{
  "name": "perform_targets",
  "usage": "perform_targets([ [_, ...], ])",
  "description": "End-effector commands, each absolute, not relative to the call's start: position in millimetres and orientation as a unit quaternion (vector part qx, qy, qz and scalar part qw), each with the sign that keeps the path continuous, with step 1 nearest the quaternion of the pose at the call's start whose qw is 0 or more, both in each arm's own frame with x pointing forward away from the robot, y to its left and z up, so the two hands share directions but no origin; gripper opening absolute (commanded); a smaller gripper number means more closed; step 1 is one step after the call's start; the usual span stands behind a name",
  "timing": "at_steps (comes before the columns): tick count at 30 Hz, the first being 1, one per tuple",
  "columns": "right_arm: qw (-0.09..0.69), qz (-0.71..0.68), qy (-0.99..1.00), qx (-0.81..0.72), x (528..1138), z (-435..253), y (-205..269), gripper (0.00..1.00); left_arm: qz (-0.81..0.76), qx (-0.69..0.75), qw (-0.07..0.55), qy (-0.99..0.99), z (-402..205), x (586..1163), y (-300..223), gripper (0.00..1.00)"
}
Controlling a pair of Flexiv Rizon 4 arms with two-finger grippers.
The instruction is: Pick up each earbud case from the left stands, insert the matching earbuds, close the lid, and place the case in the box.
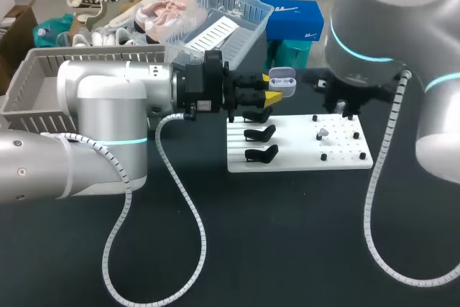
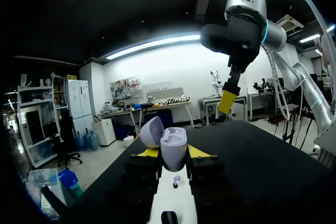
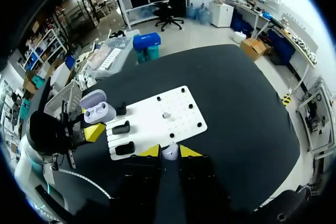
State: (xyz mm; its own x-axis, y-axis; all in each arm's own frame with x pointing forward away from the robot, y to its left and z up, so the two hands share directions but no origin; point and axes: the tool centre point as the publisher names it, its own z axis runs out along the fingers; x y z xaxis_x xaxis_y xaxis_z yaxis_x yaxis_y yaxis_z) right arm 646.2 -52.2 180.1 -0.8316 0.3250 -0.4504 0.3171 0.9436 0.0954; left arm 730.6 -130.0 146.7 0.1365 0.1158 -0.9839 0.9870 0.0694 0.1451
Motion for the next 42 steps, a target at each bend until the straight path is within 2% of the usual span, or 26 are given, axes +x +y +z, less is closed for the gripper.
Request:
perform_targets([
  [1,0.217,-0.019,0.961,0.174,658,188,-40,0.00,-0.415,0.541,0.525,0.509,146,731,-130,0.00],
  [5,0.206,0.020,0.964,0.169,664,195,-33,0.00,-0.415,0.541,0.525,0.509,146,731,-130,0.00],
  [26,0.207,0.000,0.966,0.157,684,213,3,0.00,-0.415,0.541,0.525,0.509,146,731,-130,0.00],
  [42,0.201,0.015,0.959,0.201,692,212,11,0.00,-0.415,0.541,0.525,0.509,146,731,-130,0.00],
])
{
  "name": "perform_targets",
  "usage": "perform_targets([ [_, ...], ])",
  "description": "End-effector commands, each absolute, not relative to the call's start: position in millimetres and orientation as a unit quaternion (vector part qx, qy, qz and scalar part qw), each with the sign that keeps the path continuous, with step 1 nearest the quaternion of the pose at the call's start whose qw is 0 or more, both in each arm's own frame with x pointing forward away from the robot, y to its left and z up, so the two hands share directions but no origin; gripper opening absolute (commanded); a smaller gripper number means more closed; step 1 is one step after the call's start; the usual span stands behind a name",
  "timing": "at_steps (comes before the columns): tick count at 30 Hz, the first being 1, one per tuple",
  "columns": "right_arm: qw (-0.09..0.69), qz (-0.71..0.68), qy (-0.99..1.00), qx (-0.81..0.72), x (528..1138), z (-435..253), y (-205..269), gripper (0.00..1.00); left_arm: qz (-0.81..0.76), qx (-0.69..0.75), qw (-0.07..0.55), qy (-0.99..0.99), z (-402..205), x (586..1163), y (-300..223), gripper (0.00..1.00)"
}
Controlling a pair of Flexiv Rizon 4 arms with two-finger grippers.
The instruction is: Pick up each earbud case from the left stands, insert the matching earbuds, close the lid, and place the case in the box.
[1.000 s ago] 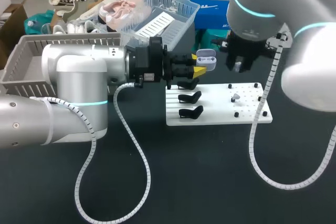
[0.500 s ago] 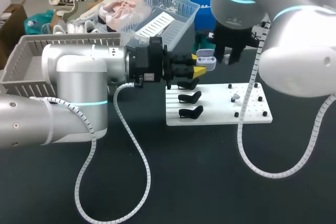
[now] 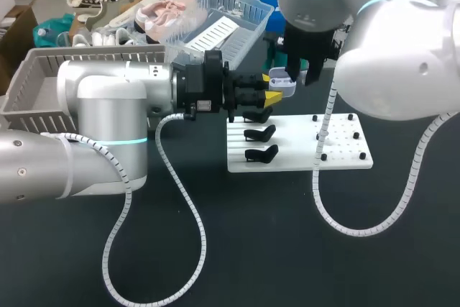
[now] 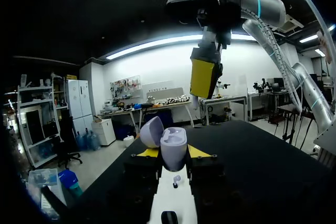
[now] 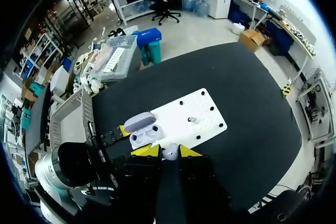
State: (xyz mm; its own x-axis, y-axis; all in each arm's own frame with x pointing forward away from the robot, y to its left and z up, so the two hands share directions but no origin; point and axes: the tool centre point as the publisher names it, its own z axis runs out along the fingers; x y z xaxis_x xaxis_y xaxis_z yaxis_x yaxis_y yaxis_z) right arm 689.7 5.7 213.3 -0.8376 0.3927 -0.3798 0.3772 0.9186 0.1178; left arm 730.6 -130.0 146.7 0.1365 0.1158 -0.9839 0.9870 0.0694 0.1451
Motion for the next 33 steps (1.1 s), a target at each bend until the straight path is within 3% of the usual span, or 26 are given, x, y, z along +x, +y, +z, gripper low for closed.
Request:
perform_targets([
  [1,0.201,0.014,0.959,0.200,693,212,12,0.00,-0.415,0.541,0.525,0.509,146,731,-130,0.00],
  [33,0.200,0.007,0.959,0.200,714,206,22,0.00,-0.415,0.541,0.525,0.509,146,731,-130,0.00],
])
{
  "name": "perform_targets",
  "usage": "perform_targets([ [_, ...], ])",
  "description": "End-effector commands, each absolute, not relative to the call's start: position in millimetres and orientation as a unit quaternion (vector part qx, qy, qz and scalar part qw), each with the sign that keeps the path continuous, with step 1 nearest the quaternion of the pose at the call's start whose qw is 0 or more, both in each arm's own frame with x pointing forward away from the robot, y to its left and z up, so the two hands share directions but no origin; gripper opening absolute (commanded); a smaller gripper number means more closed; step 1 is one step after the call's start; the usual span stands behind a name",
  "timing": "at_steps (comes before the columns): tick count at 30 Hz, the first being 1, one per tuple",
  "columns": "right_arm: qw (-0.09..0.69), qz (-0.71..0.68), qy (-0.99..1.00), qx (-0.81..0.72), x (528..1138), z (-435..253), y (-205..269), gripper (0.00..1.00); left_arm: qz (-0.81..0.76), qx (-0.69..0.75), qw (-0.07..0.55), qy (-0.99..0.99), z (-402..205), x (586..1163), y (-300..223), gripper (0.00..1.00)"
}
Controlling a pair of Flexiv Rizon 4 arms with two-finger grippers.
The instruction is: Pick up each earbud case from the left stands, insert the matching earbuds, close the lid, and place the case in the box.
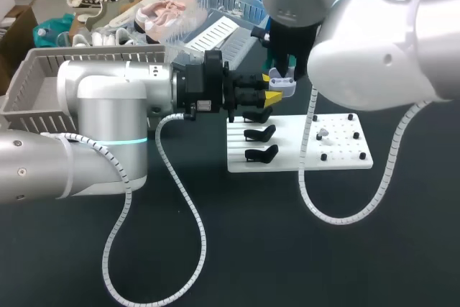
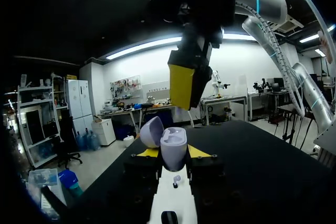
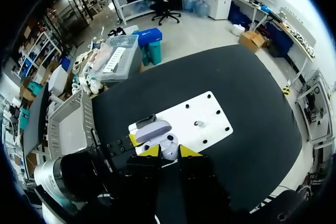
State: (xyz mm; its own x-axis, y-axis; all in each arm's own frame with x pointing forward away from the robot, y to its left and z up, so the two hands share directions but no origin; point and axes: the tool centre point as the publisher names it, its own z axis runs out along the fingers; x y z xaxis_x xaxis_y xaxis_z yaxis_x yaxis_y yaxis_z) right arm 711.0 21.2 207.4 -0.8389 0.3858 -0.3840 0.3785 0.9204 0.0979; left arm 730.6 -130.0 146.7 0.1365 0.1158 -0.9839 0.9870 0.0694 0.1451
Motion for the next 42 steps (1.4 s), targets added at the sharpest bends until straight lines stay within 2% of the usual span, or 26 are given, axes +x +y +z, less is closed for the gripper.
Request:
perform_targets([
  [1,0.200,0.007,0.959,0.200,713.9,205.9,21.9,0.00,-0.415,0.541,0.525,0.509,146.1,731.4,-130.2,0.00],
  [42,0.193,0.018,0.959,0.205,718.2,196.4,20.2,0.00,-0.415,0.541,0.525,0.509,146.1,731.4,-130.2,0.00],
])
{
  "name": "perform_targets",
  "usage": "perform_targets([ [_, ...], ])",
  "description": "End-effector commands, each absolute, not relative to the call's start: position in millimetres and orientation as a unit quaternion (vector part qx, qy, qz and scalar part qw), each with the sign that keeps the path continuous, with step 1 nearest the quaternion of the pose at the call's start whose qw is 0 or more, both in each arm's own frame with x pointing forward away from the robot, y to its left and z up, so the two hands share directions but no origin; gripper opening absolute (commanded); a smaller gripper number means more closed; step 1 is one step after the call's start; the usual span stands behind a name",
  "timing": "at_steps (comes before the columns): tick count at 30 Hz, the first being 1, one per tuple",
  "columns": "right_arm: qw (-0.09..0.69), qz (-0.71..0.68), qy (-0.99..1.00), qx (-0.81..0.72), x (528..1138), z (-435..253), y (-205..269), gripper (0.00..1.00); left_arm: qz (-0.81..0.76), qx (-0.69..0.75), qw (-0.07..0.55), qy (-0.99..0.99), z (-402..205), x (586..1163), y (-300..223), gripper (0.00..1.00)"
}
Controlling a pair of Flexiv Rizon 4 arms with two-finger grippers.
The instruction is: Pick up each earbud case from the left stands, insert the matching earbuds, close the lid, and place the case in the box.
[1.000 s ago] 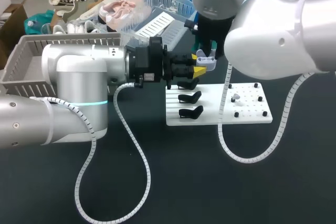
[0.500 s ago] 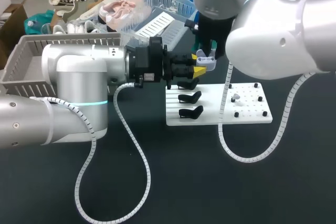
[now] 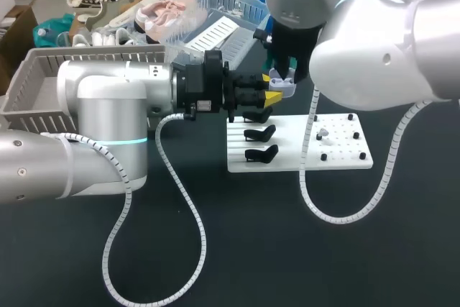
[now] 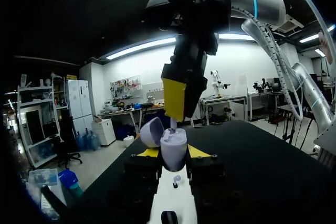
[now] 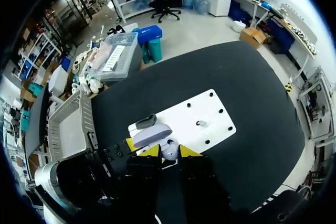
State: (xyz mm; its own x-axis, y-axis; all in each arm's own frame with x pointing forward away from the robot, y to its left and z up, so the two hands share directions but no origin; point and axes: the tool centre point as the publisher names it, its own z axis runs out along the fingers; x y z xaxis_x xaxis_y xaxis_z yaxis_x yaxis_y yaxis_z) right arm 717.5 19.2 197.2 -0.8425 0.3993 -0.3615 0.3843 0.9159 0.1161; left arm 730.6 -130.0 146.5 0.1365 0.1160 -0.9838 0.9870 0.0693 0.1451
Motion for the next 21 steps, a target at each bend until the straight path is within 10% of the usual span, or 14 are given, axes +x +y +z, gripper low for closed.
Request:
perform_targets([
  [1,0.192,0.019,0.960,0.205,718.4,196.0,20.4,0.00,-0.415,0.541,0.525,0.509,146.1,731.4,-130.2,0.00],
  [21,0.191,0.022,0.960,0.202,722.7,194.3,23.3,0.00,-0.415,0.541,0.525,0.509,146.1,731.4,-130.2,0.00],
])
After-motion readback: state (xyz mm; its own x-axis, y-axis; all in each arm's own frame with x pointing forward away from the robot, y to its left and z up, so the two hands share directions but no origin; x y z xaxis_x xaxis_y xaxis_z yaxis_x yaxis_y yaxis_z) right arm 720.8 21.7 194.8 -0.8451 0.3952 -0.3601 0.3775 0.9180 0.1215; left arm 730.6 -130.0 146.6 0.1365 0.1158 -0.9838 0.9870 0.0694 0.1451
